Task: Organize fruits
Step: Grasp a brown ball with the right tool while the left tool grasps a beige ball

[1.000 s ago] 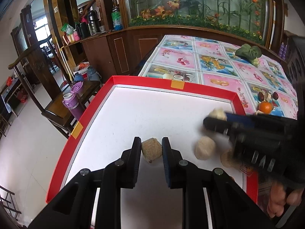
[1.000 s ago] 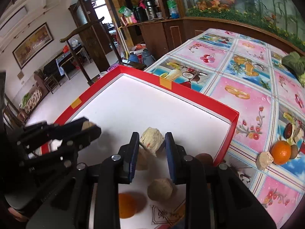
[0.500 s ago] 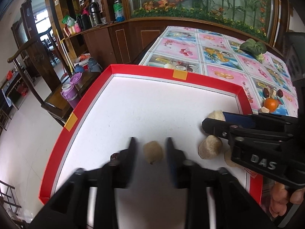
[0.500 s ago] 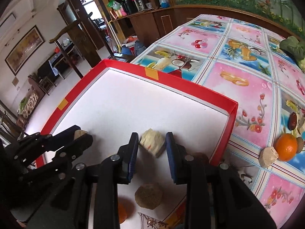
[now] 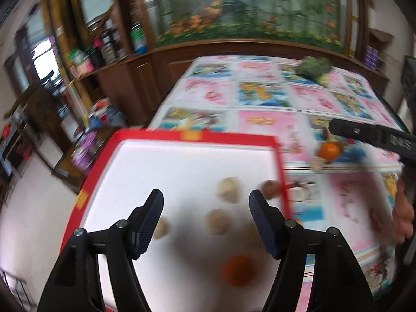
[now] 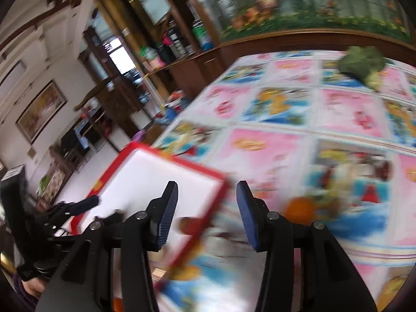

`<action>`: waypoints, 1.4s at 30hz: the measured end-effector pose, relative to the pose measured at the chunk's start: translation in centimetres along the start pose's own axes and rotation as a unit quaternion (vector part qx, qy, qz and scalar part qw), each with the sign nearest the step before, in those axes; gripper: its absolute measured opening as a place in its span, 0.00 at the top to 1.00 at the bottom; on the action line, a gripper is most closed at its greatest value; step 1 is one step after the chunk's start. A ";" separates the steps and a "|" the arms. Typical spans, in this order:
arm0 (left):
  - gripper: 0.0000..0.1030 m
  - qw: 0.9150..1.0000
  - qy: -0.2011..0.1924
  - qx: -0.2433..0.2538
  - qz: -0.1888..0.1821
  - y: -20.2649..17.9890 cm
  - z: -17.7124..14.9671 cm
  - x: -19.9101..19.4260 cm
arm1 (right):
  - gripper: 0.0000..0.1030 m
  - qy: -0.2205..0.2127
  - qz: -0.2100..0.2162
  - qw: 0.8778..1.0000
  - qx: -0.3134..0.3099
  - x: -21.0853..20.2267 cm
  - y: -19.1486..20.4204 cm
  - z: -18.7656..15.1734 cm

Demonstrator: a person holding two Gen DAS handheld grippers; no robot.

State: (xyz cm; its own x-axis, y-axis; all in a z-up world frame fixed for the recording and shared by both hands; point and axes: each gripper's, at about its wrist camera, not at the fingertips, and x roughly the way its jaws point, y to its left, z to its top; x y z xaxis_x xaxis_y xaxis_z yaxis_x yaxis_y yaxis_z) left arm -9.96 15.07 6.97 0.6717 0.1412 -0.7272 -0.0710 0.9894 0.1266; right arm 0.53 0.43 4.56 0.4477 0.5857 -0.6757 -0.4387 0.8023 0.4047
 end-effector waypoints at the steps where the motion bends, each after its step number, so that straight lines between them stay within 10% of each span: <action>1: 0.34 1.000 -0.004 0.015 -0.010 -1.2 0.3 -0.2 | 0.52 -0.004 -0.009 1.000 0.007 -0.7 -1.2 0.0; 10: 0.33 0.994 0.012 0.076 -0.080 -7.9 1.1 0.5 | 0.53 0.035 -0.117 0.992 0.020 -2.8 -9.2 -1.2; 29: 0.34 0.982 0.100 0.067 -0.148 -11.2 1.9 6.5 | 0.65 0.061 -0.164 0.983 -0.051 1.1 -7.2 -1.5; 42: 0.66 0.980 0.114 0.081 -0.139 -11.8 3.4 8.7 | 0.77 0.054 -0.150 0.987 0.019 -0.8 -10.2 -0.4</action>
State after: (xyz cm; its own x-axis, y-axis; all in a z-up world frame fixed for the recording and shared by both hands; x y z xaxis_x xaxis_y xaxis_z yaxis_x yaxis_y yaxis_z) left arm -0.73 4.55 1.46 0.4644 -0.1111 -0.8786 0.2221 0.9750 -0.0059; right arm 4.30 -8.24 0.72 0.4656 0.3074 -0.8299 -0.2697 0.9424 0.1977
